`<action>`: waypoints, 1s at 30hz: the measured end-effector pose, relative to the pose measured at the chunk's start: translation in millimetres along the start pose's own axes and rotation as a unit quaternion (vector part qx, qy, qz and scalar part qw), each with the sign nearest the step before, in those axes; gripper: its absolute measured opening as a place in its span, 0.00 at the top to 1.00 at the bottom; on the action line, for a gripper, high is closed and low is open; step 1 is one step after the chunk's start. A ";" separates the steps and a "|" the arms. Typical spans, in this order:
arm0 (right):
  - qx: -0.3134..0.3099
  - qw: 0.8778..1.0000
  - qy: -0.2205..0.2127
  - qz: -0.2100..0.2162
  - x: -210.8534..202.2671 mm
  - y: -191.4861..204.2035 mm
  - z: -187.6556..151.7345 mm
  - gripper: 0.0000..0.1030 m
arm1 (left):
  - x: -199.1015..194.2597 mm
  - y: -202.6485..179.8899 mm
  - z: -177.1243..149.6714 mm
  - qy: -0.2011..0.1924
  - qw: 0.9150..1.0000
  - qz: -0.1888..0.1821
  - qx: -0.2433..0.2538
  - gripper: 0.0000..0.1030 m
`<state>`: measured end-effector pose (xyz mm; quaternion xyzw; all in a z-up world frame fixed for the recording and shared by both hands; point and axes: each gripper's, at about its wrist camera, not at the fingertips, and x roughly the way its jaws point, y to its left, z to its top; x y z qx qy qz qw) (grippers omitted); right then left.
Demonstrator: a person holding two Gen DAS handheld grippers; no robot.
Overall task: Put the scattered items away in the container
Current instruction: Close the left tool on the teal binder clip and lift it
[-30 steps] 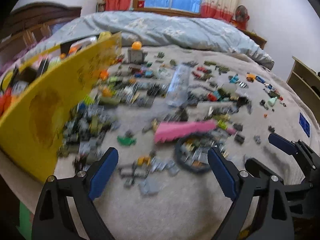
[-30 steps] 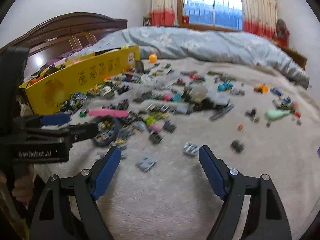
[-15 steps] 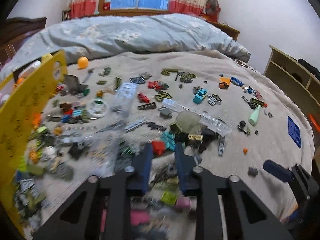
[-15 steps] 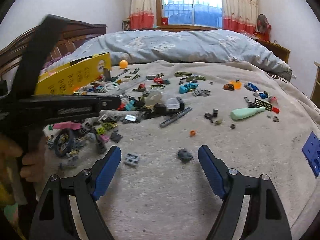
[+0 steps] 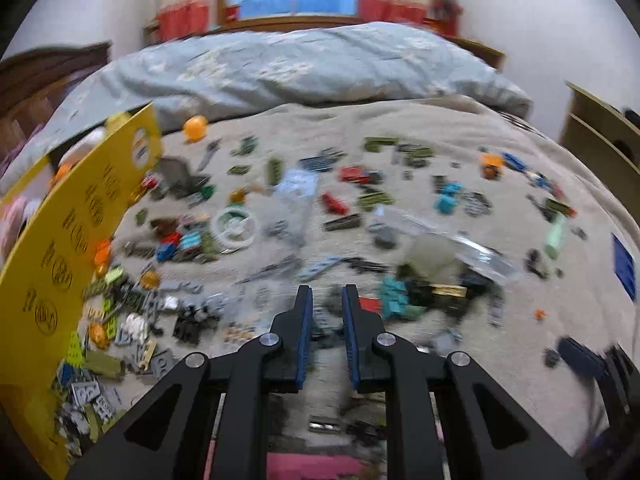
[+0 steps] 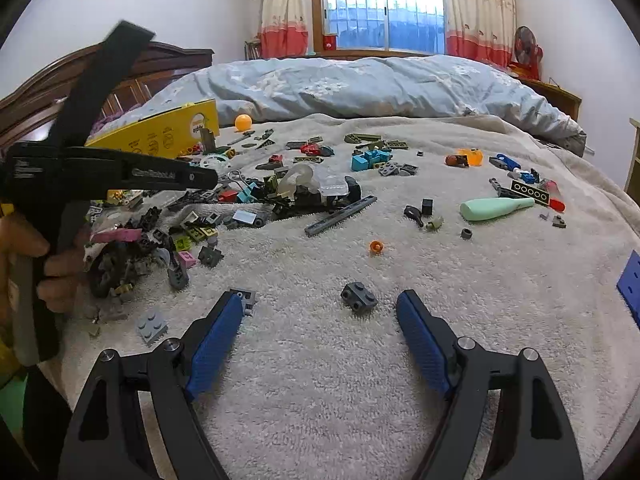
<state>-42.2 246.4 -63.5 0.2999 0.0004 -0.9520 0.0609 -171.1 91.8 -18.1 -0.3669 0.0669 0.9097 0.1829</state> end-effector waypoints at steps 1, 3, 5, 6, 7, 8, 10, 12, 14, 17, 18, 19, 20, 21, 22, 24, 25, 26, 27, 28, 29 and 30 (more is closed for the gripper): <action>0.001 1.000 -0.001 0.002 0.1 -0.7 -0.1 0.21 | -2.2 -5.6 0.0 0.003 1.000 -0.008 0.014 0.86; 0.001 1.000 -0.004 0.004 -0.2 -1.1 -0.6 0.21 | -4.0 -15.8 -0.8 0.011 0.999 -0.028 0.028 0.86; 0.001 1.000 -0.006 0.005 -0.8 -1.1 -1.4 0.21 | -0.7 -26.1 -3.9 0.023 0.998 -0.054 0.036 0.86; 0.001 1.000 -0.007 0.005 -0.8 -1.0 -1.5 0.21 | 2.3 -30.6 -4.9 0.027 0.997 -0.056 0.041 0.86; 0.001 1.000 -0.007 0.006 -0.9 -1.3 -1.6 0.21 | 6.0 -34.6 -5.6 0.029 0.997 -0.048 0.047 0.86; 0.002 1.000 -0.008 0.007 -1.1 -1.4 -1.7 0.21 | 10.2 -37.3 -6.5 0.031 0.998 -0.037 0.051 0.86; 0.003 1.000 -0.009 0.010 -1.6 -2.0 -2.2 0.21 | 16.9 -36.4 -4.8 0.033 0.998 -0.031 0.042 0.86; 0.004 1.000 -0.010 0.011 -1.4 -2.7 -2.2 0.21 | 18.9 -33.2 -2.2 0.026 0.999 -0.028 0.033 0.85; 0.005 1.000 -0.012 0.013 -1.2 -3.0 -2.5 0.21 | 22.2 -33.3 0.6 0.023 0.999 -0.008 0.038 0.81; 0.006 1.000 -0.015 0.015 -1.4 -3.3 -3.2 0.21 | 31.9 -29.9 3.7 0.033 0.999 -0.005 0.031 0.79; 0.007 1.000 -0.016 0.016 -1.2 -3.5 -3.4 0.21 | 34.9 -28.5 5.5 0.035 0.999 -0.007 0.027 0.79; 0.007 1.000 -0.016 0.016 -1.2 -3.8 -3.6 0.21 | 37.1 -27.7 7.3 0.037 0.999 -0.007 0.025 0.77; 0.007 1.000 -0.016 0.017 -1.2 -4.0 -3.5 0.21 | 39.6 -26.6 9.8 0.038 0.999 -0.009 0.022 0.75; 0.008 1.000 -0.016 0.017 -1.2 -4.0 -3.6 0.21 | 41.6 -25.7 11.4 0.039 0.999 -0.011 0.020 0.74; 0.008 1.000 -0.017 0.017 -1.4 -3.9 -3.6 0.21 | 44.2 -24.1 13.5 0.040 0.999 -0.012 0.015 0.73; 0.008 1.000 -0.017 0.017 -1.4 -4.0 -3.5 0.21 | 47.3 -21.8 16.6 0.041 0.999 -0.015 0.005 0.73; 0.008 1.000 -0.016 0.017 -1.4 -3.9 -3.6 0.21 | 48.3 -20.9 17.9 0.041 0.999 -0.015 0.001 0.73; 0.008 1.000 -0.017 0.017 -1.3 -3.9 -3.5 0.21 | 49.2 -19.9 19.0 0.042 0.999 -0.014 -0.003 0.73; 0.008 1.000 -0.016 0.017 -1.4 -3.7 -3.4 0.21 | 49.4 -19.0 20.0 0.043 0.999 -0.015 -0.008 0.73; 0.008 1.000 -0.016 0.017 -1.5 -3.7 -3.4 0.21 | 48.0 -18.5 20.7 0.043 0.999 -0.014 -0.012 0.73; 0.009 1.000 -0.017 0.018 -1.3 -3.7 -3.3 0.21 | 46.0 -18.6 20.9 0.041 0.999 -0.011 -0.014 0.73; 0.009 1.000 -0.017 0.018 -0.9 -3.5 -3.1 0.21 | 43.6 -18.8 21.4 0.038 0.999 -0.003 -0.014 0.73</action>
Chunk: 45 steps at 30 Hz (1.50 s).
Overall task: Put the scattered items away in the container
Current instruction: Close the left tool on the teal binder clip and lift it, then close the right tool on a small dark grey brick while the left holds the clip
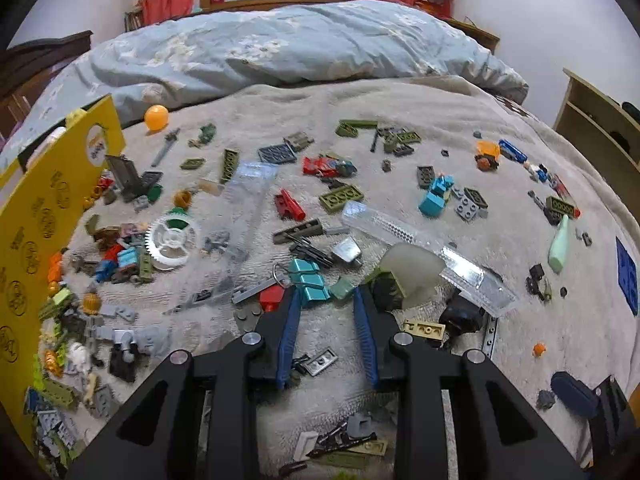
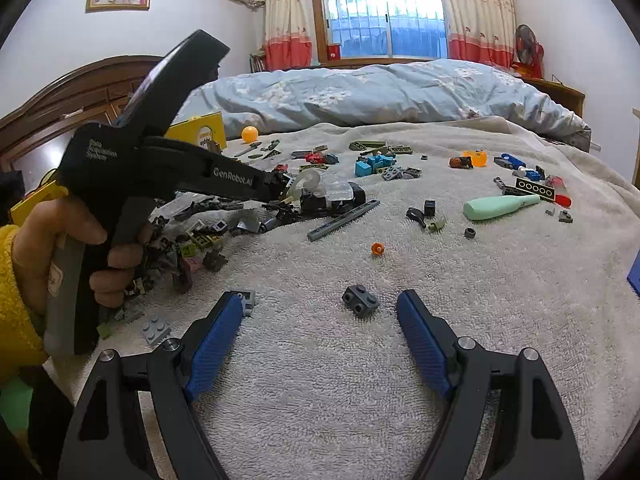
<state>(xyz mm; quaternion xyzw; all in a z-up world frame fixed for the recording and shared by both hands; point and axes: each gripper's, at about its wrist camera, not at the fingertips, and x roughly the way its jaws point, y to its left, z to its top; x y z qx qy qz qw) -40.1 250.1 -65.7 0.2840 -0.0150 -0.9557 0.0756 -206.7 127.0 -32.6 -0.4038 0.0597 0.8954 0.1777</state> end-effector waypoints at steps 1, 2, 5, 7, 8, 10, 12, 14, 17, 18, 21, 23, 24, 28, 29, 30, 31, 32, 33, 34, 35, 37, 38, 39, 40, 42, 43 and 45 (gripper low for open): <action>0.000 1.000 0.000 0.000 -0.1 0.0 -0.2 0.21 | -1.6 -0.1 0.4 -0.004 1.000 0.008 0.002 0.73; 0.000 1.000 0.000 0.000 -0.3 0.2 -0.2 0.21 | -2.0 0.3 1.3 -0.006 1.000 0.013 0.003 0.73; 0.000 1.000 0.000 -0.001 -0.8 -0.4 -0.4 0.21 | 3.5 2.4 5.2 -0.002 1.000 0.019 0.005 0.73; 0.000 1.000 0.000 0.000 -0.8 -0.2 -0.5 0.21 | 9.6 3.4 9.1 0.005 1.000 0.026 0.005 0.72; 0.000 1.000 0.000 -0.001 -1.3 -0.6 -0.7 0.21 | 12.5 4.7 10.5 0.010 0.999 0.034 0.003 0.70; 0.000 1.000 0.000 0.000 -1.6 -0.7 -1.0 0.21 | 11.9 13.1 13.2 0.014 0.999 0.030 -0.027 0.67; 0.001 1.000 -0.001 0.001 -0.5 -0.3 -0.7 0.21 | 4.9 18.3 12.2 0.003 0.999 0.019 -0.044 0.67; 0.002 1.000 -0.002 0.002 0.9 0.5 0.0 0.21 | 4.6 16.7 13.3 0.000 0.999 0.031 -0.027 0.67; 0.002 1.000 -0.003 0.003 2.7 1.2 0.7 0.21 | 14.9 17.3 15.3 0.012 0.999 0.033 -0.017 0.67; 0.003 1.000 -0.003 0.004 3.5 1.6 1.0 0.21 | 16.4 18.1 15.9 0.011 0.999 0.030 -0.019 0.67; 0.002 1.000 -0.003 0.002 2.3 0.5 0.2 0.21 | 14.7 18.7 15.7 0.007 1.000 0.013 -0.024 0.84; 0.002 1.000 -0.003 0.003 2.9 0.9 0.5 0.21 | 9.7 17.1 14.3 0.001 1.000 0.014 -0.021 0.84; 0.003 1.000 -0.003 0.003 3.1 1.0 0.5 0.21 | 4.3 16.3 13.0 -0.004 1.000 0.008 -0.019 0.84; 0.003 1.000 -0.002 0.003 1.6 0.2 0.3 0.21 | -22.1 9.4 6.1 -0.018 1.000 -0.017 -0.007 0.85; 0.005 1.000 -0.003 0.004 0.8 -0.6 0.7 0.21 | -29.1 6.5 2.9 -0.019 1.000 -0.022 0.000 0.84; 0.008 1.000 -0.003 0.005 0.3 -0.5 1.3 0.21 | -36.2 3.6 -1.5 -0.021 0.999 -0.025 0.007 0.84; 0.011 1.000 -0.003 0.007 -0.5 -1.1 1.8 0.21 | -41.1 1.5 -5.7 -0.021 0.999 -0.029 0.011 0.84; 0.014 1.000 -0.003 0.008 -1.2 -1.9 2.5 0.21 | -46.0 -0.7 -11.2 -0.018 0.999 -0.036 0.014 0.84; 0.016 1.000 -0.002 0.009 -1.3 -1.2 3.8 0.22 | -49.6 -3.0 -17.6 -0.015 0.999 -0.045 0.015 0.84; 0.018 1.000 -0.002 0.008 -1.9 -2.0 4.3 0.24 | -51.9 -4.8 -23.2 -0.011 0.999 -0.051 0.016 0.84; 0.021 1.000 -0.002 0.006 -2.1 -2.8 5.2 0.27 | -53.5 -7.0 -29.6 -0.007 0.998 -0.058 0.018 0.84; 0.027 1.000 -0.001 0.005 -1.1 -5.3 5.8 0.30 | -54.1 -12.0 -43.6 0.005 0.997 -0.079 0.024 0.84; 0.028 1.000 0.000 0.005 -2.5 -7.2 5.1 0.33 | -53.1 -13.7 -47.2 0.010 0.996 -0.085 0.028 0.84; 0.029 1.000 0.000 0.002 -1.8 -7.3 5.7 0.34 | -52.5 -15.8 -51.8 0.011 0.996 -0.087 0.033 0.84; 0.030 1.000 0.000 0.001 -1.4 -7.8 5.9 0.35 | -53.8 -18.1 -54.8 0.006 0.996 -0.084 0.040 0.84; 0.032 0.999 0.000 0.002 -2.0 -10.2 4.6 0.36 | -55.9 -22.1 -57.1 -0.001 0.995 -0.077 0.056 0.84; 0.032 0.999 0.000 0.001 -1.3 -10.0 4.4 0.36 | -55.6 -23.6 -57.4 -0.001 0.995 -0.074 0.062 0.83; 0.027 1.000 0.000 -0.001 -0.7 -9.7 4.0 0.36 | -55.0 -24.7 -58.0 -0.004 0.996 -0.067 0.065 0.80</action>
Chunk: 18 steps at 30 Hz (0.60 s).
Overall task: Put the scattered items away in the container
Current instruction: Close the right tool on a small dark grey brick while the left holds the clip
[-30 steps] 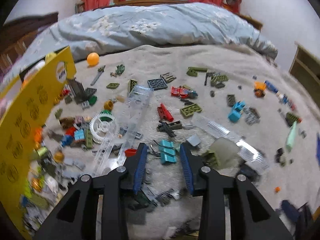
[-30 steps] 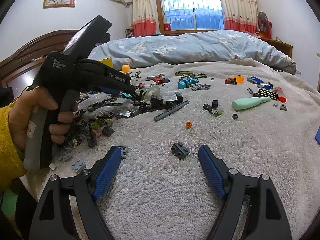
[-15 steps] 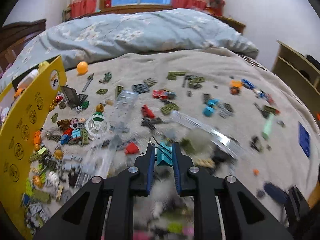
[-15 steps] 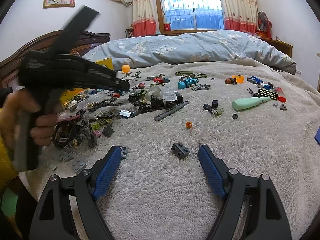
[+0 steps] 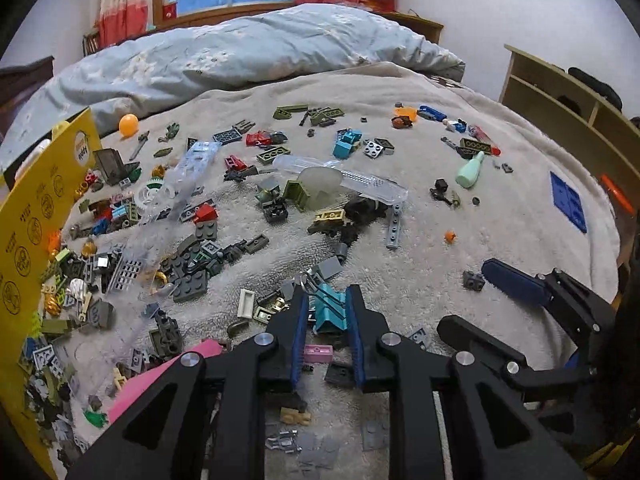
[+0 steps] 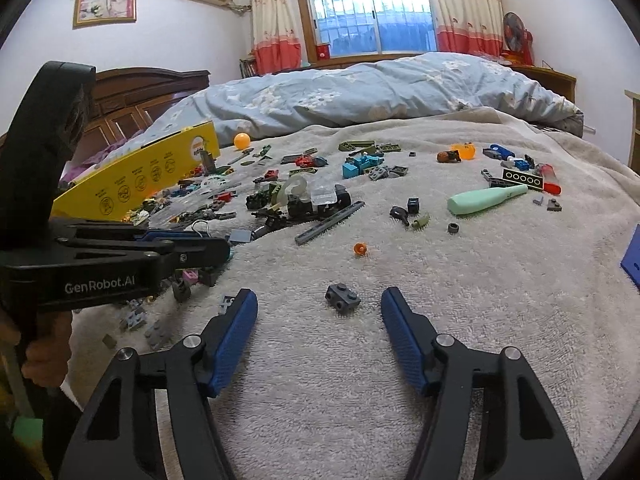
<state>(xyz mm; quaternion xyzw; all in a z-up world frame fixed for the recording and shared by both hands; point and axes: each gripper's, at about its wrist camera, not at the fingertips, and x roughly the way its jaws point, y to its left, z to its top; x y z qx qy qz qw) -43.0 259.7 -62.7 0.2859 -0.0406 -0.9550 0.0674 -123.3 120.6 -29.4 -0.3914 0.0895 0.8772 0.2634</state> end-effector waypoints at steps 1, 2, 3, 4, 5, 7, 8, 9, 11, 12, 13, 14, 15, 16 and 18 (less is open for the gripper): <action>-0.002 1.000 -0.001 0.000 -2.7 -1.2 -2.2 0.36 | 0.0 0.3 0.1 -0.002 1.000 0.003 -0.001 0.75; -0.004 1.000 -0.002 -0.001 -2.1 -0.9 -2.8 0.36 | 0.3 0.7 0.0 -0.003 1.000 0.007 -0.001 0.70; -0.007 1.000 -0.003 -0.002 -1.3 -0.8 -3.5 0.36 | 2.2 1.3 -0.5 -0.003 1.000 0.010 0.000 0.65; -0.008 1.000 -0.004 -0.002 -0.7 -1.1 -4.0 0.36 | 4.3 1.1 -1.3 -0.001 1.000 0.014 0.000 0.56; -0.008 1.000 -0.004 -0.003 -0.6 -1.1 -4.4 0.38 | 5.6 0.8 -2.2 -0.001 1.000 0.021 0.001 0.54; -0.005 1.000 -0.006 -0.006 -0.1 -1.9 -4.7 0.43 | 6.7 -0.2 -3.1 -0.003 1.000 0.025 0.007 0.54; -0.001 1.000 -0.007 -0.008 -0.5 -3.5 -5.0 0.47 | 6.7 -1.1 -2.9 -0.004 1.000 0.027 0.009 0.54; 0.005 1.000 -0.008 -0.009 -0.5 -5.3 -4.7 0.49 | 6.5 -1.5 -2.7 -0.005 1.000 0.026 0.009 0.54; 0.015 1.000 -0.009 -0.010 -0.5 -8.5 -3.8 0.57 | 6.3 -0.7 -2.5 -0.006 1.000 0.025 0.004 0.54; 0.016 1.000 -0.009 -0.013 -0.5 -9.3 -3.7 0.60 | 5.9 0.0 -2.5 -0.008 1.000 0.025 0.001 0.54; 0.019 1.000 -0.010 -0.016 -0.6 -10.7 -3.6 0.66 | 5.1 1.0 -2.6 -0.010 1.000 0.026 -0.002 0.55; 0.023 1.000 -0.010 -0.017 -1.0 -12.3 -3.2 0.73 | 3.4 2.6 -2.8 -0.015 0.999 0.028 -0.005 0.67; 0.027 0.999 -0.010 -0.019 -1.2 -13.7 -2.9 0.76 | 1.9 3.7 -2.9 -0.018 0.999 0.030 -0.007 0.79; 0.030 0.999 -0.010 -0.020 -1.5 -15.4 -2.6 0.81 | 0.0 5.1 -2.5 -0.020 0.999 0.030 -0.009 0.85; 0.038 0.999 -0.010 -0.015 -2.7 -17.9 -1.9 0.86 | -5.1 7.7 -1.9 -0.027 0.999 0.026 -0.018 0.85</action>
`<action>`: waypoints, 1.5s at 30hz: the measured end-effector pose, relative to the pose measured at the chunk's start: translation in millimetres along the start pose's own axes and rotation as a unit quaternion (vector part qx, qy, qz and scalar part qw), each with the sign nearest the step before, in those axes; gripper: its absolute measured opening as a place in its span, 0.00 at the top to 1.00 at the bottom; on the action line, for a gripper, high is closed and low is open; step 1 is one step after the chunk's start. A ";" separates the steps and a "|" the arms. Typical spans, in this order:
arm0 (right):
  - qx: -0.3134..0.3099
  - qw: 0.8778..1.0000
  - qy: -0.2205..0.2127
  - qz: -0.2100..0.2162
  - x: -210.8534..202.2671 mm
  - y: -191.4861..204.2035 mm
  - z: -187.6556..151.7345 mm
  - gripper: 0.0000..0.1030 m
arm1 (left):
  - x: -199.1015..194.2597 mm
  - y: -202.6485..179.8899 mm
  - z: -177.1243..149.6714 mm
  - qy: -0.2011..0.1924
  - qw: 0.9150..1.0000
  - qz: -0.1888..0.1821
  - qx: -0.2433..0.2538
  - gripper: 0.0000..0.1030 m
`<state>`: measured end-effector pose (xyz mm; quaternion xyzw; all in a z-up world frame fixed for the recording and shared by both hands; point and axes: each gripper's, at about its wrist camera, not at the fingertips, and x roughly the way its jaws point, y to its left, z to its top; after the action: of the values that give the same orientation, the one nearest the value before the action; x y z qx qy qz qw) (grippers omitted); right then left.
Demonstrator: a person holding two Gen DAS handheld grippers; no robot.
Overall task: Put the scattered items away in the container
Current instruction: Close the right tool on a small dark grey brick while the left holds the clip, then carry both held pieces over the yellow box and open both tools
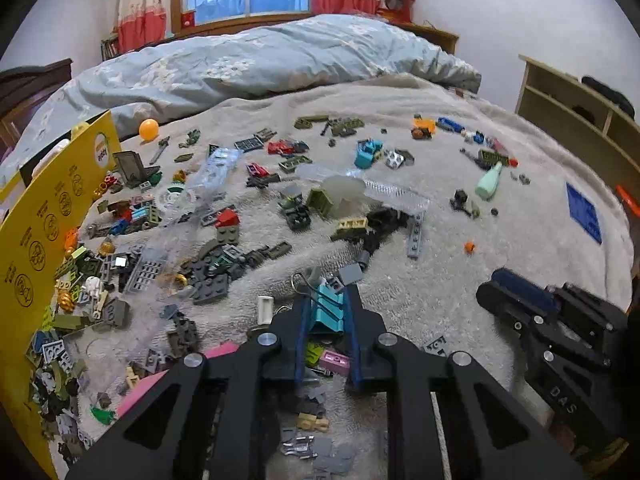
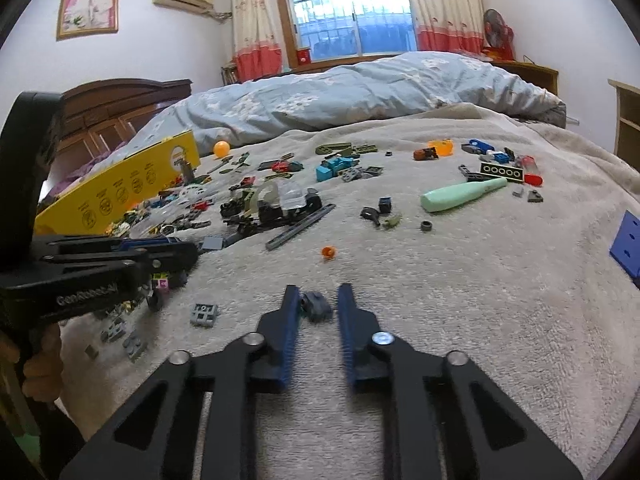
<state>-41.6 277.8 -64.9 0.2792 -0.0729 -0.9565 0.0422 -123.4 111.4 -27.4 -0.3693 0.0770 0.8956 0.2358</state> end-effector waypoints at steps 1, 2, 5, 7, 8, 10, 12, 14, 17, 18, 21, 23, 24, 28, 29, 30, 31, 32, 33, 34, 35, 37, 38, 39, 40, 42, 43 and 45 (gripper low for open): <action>0.002 1.000 -0.001 0.002 -1.5 -0.8 0.5 0.88 | -2.7 0.9 0.6 -0.005 1.000 -0.002 -0.002 0.85; 0.002 1.000 -0.003 0.004 -2.5 -0.3 0.9 0.88 | -5.8 1.4 1.0 -0.010 1.000 -0.003 -0.004 0.85; -0.003 1.000 -0.009 0.009 -7.4 4.1 1.9 0.88 | -14.8 2.2 1.7 -0.022 1.000 -0.009 -0.006 0.85; -0.008 1.000 -0.012 0.019 -11.2 8.9 3.5 0.88 | -19.6 2.9 2.1 -0.025 1.000 -0.012 -0.009 0.85; -0.011 1.000 -0.013 0.020 -12.3 11.2 4.0 0.88 | -22.5 3.5 1.8 -0.028 0.999 -0.011 -0.011 0.85; -0.022 0.999 -0.017 0.023 -15.8 17.9 5.5 0.88 | -27.6 4.5 1.3 -0.032 0.999 -0.010 -0.012 0.85; -0.030 0.999 -0.019 0.027 -18.2 23.3 6.5 0.88 | -33.6 6.7 0.2 -0.037 0.999 -0.006 -0.013 0.85; -0.035 0.999 -0.021 0.032 -20.0 28.1 7.3 0.88 | -40.5 10.2 -0.6 -0.042 0.999 -0.003 -0.016 0.85; -0.041 0.998 -0.020 0.042 -21.3 36.7 8.7 0.88 | -53.1 19.1 -2.9 -0.052 0.998 0.006 -0.023 0.85; -0.041 0.998 -0.020 0.047 -21.0 39.7 9.2 0.88 | -58.0 23.0 -4.0 -0.056 0.998 0.011 -0.026 0.85; -0.044 0.997 -0.018 0.064 -19.3 49.8 10.7 0.88 | -71.2 34.3 -6.8 -0.063 0.997 0.031 -0.034 0.85; -0.049 0.996 -0.015 0.076 -17.4 58.1 12.1 0.88 | -80.6 43.2 -7.5 -0.067 0.996 0.046 -0.039 0.85; -0.052 0.995 -0.013 0.081 -16.4 62.2 12.8 0.88 | -87.0 49.0 -8.0 -0.072 0.995 0.056 -0.042 0.85; -0.063 0.992 -0.009 0.112 -12.3 82.3 19.7 0.88 | -109.2 75.1 -9.5 -0.089 0.989 0.097 -0.061 0.85; -0.066 0.991 -0.009 0.118 -12.1 87.9 20.9 0.88 | -115.6 85.4 -10.1 -0.092 0.987 0.110 -0.071 0.85; -0.069 0.990 -0.008 0.126 -11.3 93.6 22.9 0.88 | -119.1 92.9 -10.4 -0.095 0.985 0.120 -0.076 0.85; -0.071 0.988 -0.006 0.134 -10.6 99.5 24.7 0.88 | -124.4 102.0 -11.2 -0.098 0.983 0.132 -0.082 0.85; -0.073 0.987 -0.005 0.142 -10.1 105.1 26.2 0.88 | -128.8 109.5 -12.1 -0.101 0.981 0.143 -0.087 0.85; -0.075 0.986 -0.003 0.150 -9.6 110.8 27.6 0.88 | -134.1 119.1 -13.6 -0.105 0.977 0.157 -0.094 0.85; -0.076 0.985 -0.001 0.155 -9.3 115.1 28.5 0.88 | -139.0 127.3 -15.2 -0.109 0.975 0.167 -0.101 0.85; -0.079 0.984 0.002 0.162 -8.7 121.0 29.5 0.88 | -145.3 138.8 -17.2 -0.112 0.971 0.181 -0.110 0.85; -0.085 0.981 0.007 0.172 -7.7 131.4 30.4 0.88 | -153.6 157.0 -20.2 -0.117 0.965 0.199 -0.125 0.85; -0.090 0.980 0.009 0.176 -7.5 137.2 30.7 0.88 | -158.3 166.7 -22.4 -0.118 0.962 0.207 -0.133 0.85; -0.094 0.979 0.010 0.180 -7.0 142.1 31.2 0.88 | -163.2 177.4 -24.9 -0.119 0.959 0.215 -0.141 0.85; -0.098 0.978 0.013 0.185 -7.0 147.5 31.6 0.88 | -167.9 188.3 -27.5 -0.120 0.956 0.226 -0.147 0.85; -0.107 0.975 0.017 0.195 -6.7 158.5 32.3 0.88 | -175.3 205.3 -31.9 -0.120 0.950 0.242 -0.156 0.85; -0.111 0.974 0.018 0.199 -6.8 163.9 32.8 0.88 | -179.2 214.2 -34.5 -0.121 0.947 0.250 -0.160 0.85; -0.119 0.971 0.022 0.208 -6.2 175.9 34.3 0.88 | -187.5 233.3 -39.8 -0.122 0.941 0.264 -0.170 0.85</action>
<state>-47.9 109.1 -4.3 0.2715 -0.0137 -0.9222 0.2749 -94.8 -174.2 66.5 -0.2580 -0.0109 0.9637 -0.0681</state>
